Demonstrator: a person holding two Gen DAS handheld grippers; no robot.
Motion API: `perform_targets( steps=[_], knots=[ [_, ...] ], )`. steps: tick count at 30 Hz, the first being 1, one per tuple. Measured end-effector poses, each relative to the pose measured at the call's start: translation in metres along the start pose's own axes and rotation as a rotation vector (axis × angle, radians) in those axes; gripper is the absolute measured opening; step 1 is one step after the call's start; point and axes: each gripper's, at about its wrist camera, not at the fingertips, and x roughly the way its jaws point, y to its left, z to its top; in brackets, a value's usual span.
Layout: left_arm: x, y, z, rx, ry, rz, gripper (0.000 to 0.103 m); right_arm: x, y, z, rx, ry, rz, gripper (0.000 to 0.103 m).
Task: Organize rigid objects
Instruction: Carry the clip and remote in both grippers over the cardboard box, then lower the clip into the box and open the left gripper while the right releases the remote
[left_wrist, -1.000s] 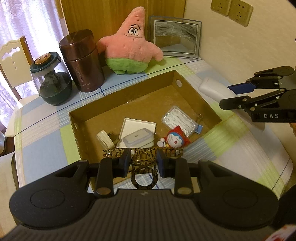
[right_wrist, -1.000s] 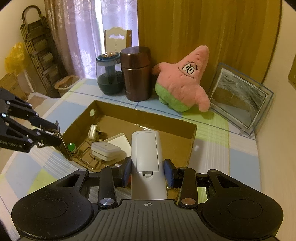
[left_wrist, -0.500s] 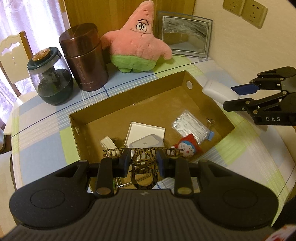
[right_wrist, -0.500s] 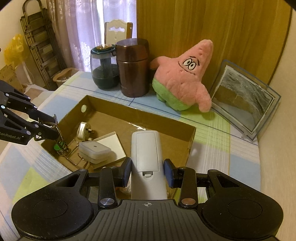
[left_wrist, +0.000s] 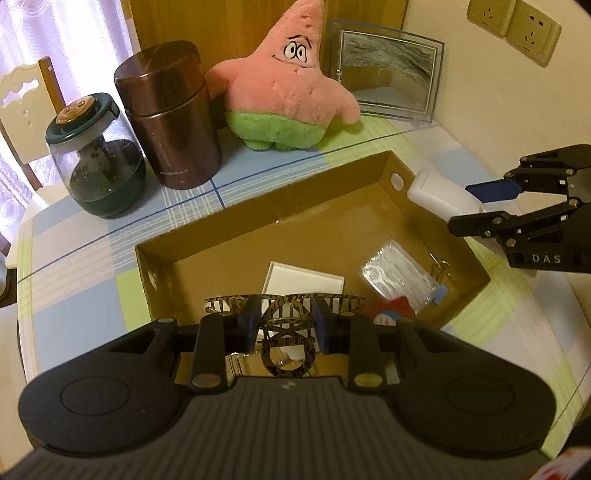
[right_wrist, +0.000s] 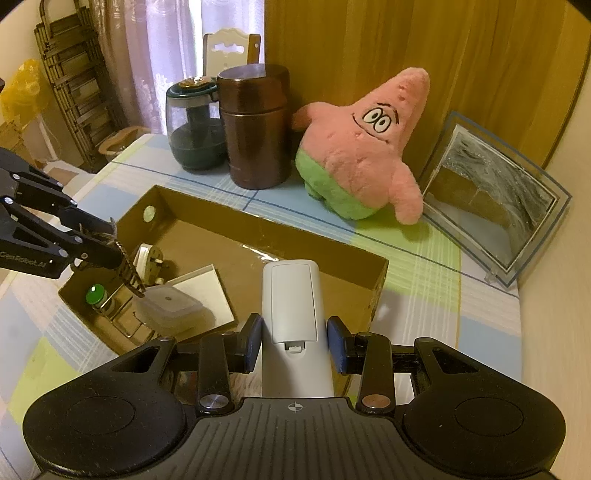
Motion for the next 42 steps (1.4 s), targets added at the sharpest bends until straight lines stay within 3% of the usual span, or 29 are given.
perform_targets(
  steps=[15,34,42],
  knots=[
    [0.042,0.022,0.025,-0.054,0.009,0.020,0.025,0.034,-0.004,0.021,-0.027,0.028,0.008,0.035],
    [0.083,0.050,0.027,-0.201,-0.009,0.051,0.025,0.071,0.000,0.029,-0.050,0.055,0.005,0.035],
    [0.093,0.051,0.027,-0.217,-0.014,0.060,0.026,0.080,-0.001,0.033,-0.070,0.063,-0.007,0.035]
  ],
)
